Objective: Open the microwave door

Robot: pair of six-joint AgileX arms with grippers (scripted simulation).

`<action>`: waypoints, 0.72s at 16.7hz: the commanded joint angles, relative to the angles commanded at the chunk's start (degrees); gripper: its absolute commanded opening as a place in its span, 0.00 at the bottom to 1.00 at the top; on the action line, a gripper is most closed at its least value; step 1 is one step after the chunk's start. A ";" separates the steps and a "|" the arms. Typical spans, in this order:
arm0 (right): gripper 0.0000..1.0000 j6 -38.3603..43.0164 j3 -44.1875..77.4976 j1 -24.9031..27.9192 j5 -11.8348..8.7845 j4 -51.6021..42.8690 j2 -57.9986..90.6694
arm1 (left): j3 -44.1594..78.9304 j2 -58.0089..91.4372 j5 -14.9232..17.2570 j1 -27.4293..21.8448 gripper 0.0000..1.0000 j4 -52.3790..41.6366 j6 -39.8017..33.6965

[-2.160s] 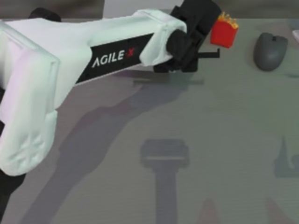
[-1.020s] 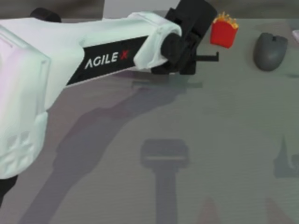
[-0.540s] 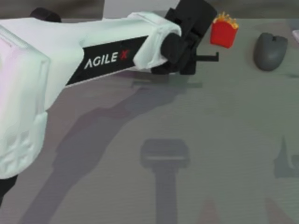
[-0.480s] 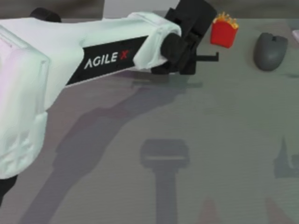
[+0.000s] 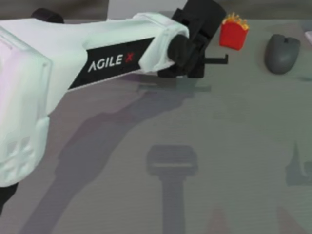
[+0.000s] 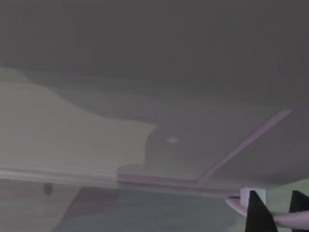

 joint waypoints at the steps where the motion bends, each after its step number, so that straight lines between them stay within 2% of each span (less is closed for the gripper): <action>1: 1.00 0.00 0.00 0.00 0.00 0.00 0.00 | 0.00 0.00 0.00 0.00 0.00 0.00 0.00; 12: 1.00 0.00 0.00 0.00 0.00 0.00 0.00 | -3.76 -2.22 1.64 0.25 0.00 2.40 2.45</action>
